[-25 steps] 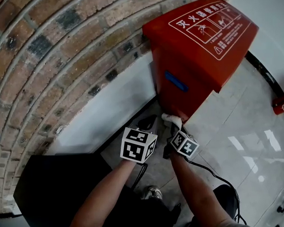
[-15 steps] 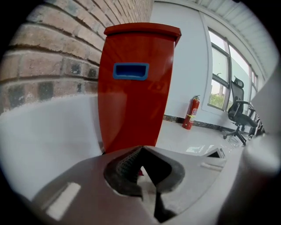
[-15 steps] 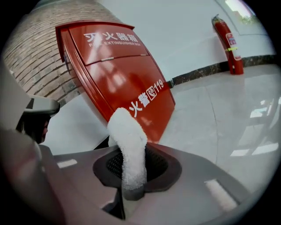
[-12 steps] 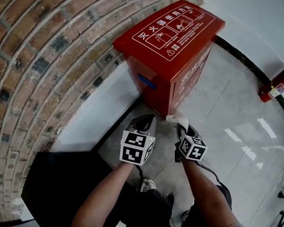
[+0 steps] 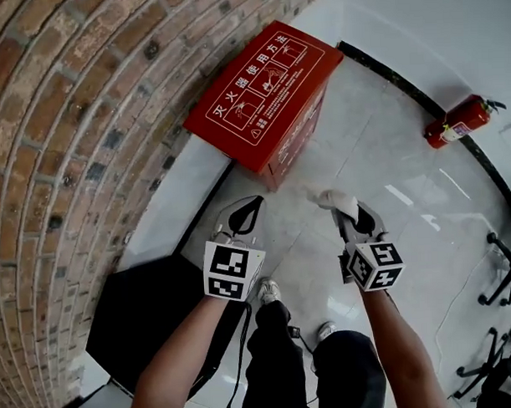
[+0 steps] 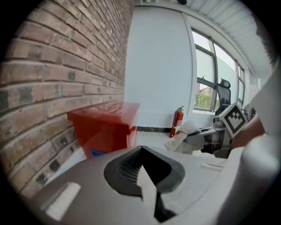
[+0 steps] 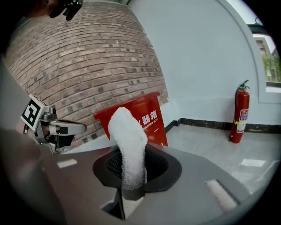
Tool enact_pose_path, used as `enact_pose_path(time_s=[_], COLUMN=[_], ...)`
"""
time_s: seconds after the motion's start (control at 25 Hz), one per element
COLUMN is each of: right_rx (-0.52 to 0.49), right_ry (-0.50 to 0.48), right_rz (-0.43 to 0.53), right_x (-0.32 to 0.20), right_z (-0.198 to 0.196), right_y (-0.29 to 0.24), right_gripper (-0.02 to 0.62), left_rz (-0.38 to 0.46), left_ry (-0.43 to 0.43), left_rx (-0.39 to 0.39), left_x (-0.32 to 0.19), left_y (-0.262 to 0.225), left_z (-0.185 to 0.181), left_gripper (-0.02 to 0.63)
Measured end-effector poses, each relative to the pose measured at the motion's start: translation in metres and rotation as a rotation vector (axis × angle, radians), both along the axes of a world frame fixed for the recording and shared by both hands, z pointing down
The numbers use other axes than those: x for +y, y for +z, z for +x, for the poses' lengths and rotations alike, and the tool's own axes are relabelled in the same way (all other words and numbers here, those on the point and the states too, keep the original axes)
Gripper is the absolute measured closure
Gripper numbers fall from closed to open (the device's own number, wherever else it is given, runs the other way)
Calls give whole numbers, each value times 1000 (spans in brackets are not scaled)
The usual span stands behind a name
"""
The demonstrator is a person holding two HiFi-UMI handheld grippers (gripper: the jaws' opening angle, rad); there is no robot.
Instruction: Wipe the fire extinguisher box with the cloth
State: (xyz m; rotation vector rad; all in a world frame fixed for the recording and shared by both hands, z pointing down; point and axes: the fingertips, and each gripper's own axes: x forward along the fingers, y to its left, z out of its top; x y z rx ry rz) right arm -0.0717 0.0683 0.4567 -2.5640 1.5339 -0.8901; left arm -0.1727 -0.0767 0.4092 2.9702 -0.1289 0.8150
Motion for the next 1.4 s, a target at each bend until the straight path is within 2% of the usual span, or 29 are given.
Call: enact_pose_path(time_s=[0.24,0.44,0.52,0.6,0.8,0.96,1.16,1.24,1.4], right_rx=[17,91,125,120,101,91,78,86,90], right_ry=[-55,-177,-222,-276,-381,-468,-543,-585,-676], right_rz=[1,22,14,8,36,10,-66,-100,-153], right_x=[38,83,97,98,77,44,-8,-32,-69], right_z=[31,87,115,134,176,208,254,268,294], right_y=[-102,-164,-178,-185,-202,-205,-180,-167,-142], right_gripper=[508,508,506,506,506,505,505,505,505], left_rz=[-38,-33,-41,-62,-74,-105,-133,-130,-191], left_ry=[73,79,34,-49,-169,-257,-311,-331,-373], left_rx=[26,2,-21,-42,-64,-49,-14,-25,-53], left_x=[60,116,128,131,129,115,82,64,48], left_y=[-88,-116,-117,-120,-135,-138,-123,-110,-81], left_z=[40,92,114,128,173,215,265,278,299], left_gripper=[606,606,606,606,606,606,606,606,606])
